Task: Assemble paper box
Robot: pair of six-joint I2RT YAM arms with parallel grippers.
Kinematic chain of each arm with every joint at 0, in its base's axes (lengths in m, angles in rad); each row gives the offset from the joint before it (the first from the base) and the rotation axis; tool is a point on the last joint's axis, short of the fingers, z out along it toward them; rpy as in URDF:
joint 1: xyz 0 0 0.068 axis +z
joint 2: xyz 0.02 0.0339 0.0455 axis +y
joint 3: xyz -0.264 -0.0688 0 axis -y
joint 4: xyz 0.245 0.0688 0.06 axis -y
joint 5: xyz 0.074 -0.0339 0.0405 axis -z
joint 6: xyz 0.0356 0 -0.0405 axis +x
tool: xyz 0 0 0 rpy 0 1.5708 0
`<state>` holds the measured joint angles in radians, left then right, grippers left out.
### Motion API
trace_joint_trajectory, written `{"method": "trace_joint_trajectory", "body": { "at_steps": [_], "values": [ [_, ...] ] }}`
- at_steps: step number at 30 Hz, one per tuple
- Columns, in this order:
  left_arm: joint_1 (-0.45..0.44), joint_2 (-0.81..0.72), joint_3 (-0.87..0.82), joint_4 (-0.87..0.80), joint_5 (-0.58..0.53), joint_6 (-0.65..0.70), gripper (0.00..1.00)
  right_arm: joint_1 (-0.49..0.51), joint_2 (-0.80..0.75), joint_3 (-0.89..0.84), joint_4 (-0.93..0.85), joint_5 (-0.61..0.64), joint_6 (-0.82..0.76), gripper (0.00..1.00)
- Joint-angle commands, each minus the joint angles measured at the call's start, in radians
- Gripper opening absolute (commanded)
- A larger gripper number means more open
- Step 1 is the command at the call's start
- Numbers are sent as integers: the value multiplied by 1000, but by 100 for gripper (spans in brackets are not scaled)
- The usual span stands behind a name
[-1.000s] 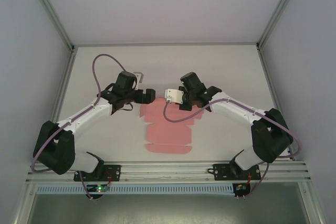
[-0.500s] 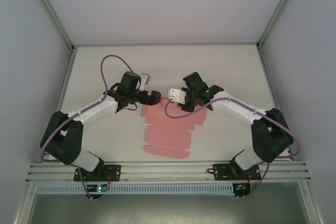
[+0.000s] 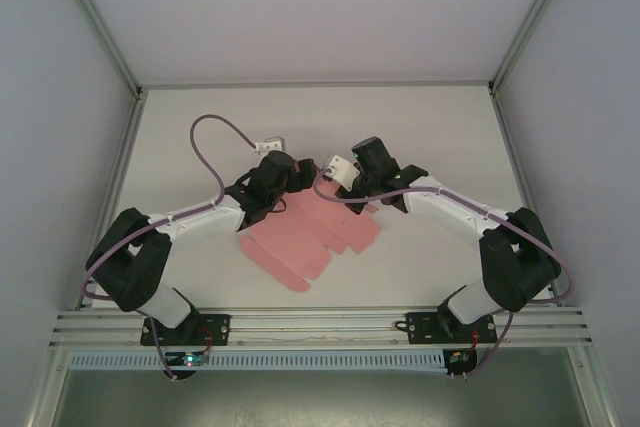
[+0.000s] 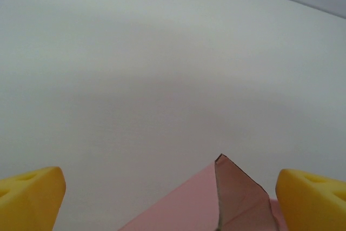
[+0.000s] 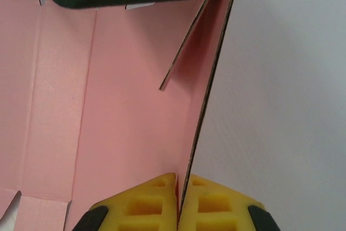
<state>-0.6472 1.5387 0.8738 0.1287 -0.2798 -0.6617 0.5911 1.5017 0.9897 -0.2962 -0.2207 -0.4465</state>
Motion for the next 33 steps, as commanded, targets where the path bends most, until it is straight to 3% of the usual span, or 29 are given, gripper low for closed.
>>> {"method": "trace_joint_trajectory", "body": {
  "at_steps": [1,5,11,12,16,17,20,25,33],
  "values": [
    [-19,-45,2,-50,-51,40,100,19,-82,10,119,-107,-44,0],
    [50,-238,-65,-188,30,74,100,-48,-113,-5,55,-168,-70,0],
    [220,-546,-247,-292,326,132,100,-82,-163,-32,18,-213,-113,0],
    [236,-586,-259,-339,332,117,100,-93,-168,-33,17,-232,-111,0],
    [280,-687,-301,-473,170,36,100,-116,-185,-41,10,-273,-109,0],
    [302,-695,-314,-472,159,22,100,-119,-189,-41,10,-279,-111,0],
    [354,-658,-330,-404,265,14,100,-127,-191,-39,-1,-308,-116,0],
    [356,-500,-251,-397,336,35,100,-138,-199,-40,15,-332,-102,0],
    [355,-492,-358,-21,717,106,100,-154,-198,-45,32,-360,-65,0]
  ]
}}
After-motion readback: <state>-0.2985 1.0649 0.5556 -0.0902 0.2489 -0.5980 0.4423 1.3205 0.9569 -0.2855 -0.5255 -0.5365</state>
